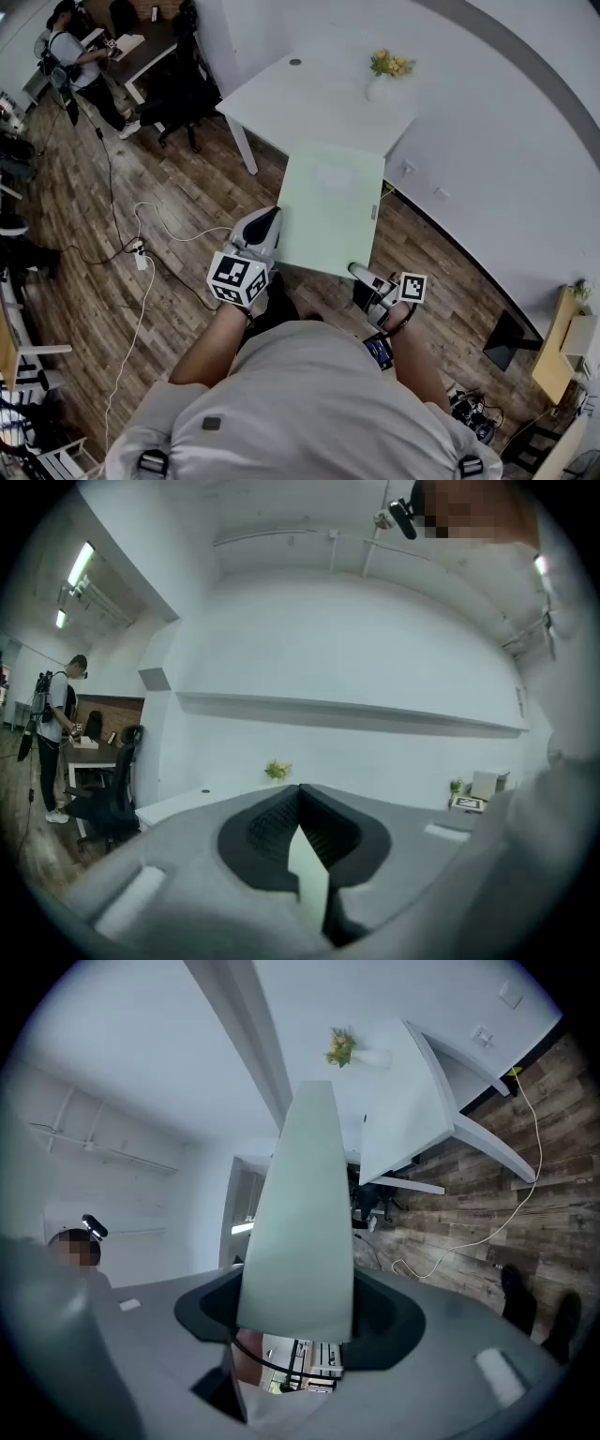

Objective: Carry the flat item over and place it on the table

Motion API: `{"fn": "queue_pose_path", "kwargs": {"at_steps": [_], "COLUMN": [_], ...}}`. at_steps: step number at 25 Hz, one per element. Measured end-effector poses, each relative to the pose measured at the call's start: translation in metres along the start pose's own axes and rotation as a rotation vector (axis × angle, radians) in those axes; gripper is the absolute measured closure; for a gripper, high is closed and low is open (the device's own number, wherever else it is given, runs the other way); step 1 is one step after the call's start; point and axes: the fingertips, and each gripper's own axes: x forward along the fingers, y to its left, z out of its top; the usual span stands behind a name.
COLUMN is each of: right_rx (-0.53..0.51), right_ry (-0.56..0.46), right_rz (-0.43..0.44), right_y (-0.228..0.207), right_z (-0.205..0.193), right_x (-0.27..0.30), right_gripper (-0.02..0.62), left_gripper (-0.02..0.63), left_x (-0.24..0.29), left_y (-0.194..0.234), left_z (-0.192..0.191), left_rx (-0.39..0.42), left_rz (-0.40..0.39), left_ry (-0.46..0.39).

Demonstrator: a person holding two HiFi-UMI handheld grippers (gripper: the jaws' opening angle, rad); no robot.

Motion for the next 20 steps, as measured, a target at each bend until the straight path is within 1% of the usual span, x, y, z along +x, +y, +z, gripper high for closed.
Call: {"fn": "queue_pose_path", "kwargs": {"at_steps": [9,16,20], "right_rx": [0.0,-0.01,0.0], "right_ry": [0.001,0.003,-0.003], "right_rz": [-0.01,-0.013,-0.026], "right_y": [-0.006,-0.011,-0.02], "right_z": [0.003,0.012,0.023], "right_x": [0.008,0.035,0.057], "right_gripper": [0.295,0.295,0.293], "left_gripper": [0.606,0.606,0.606], "left_x": [0.003,0.008,0.014], "left_y": [0.01,0.043,0.07], "left_z": [-0.002,-0.005,-0.006], "left_rx": [-0.005,-0.022,-0.034], "left_rz": [-0.005,0.003,0.004], "left_ry": [-0.001,0.004,0.006]}}
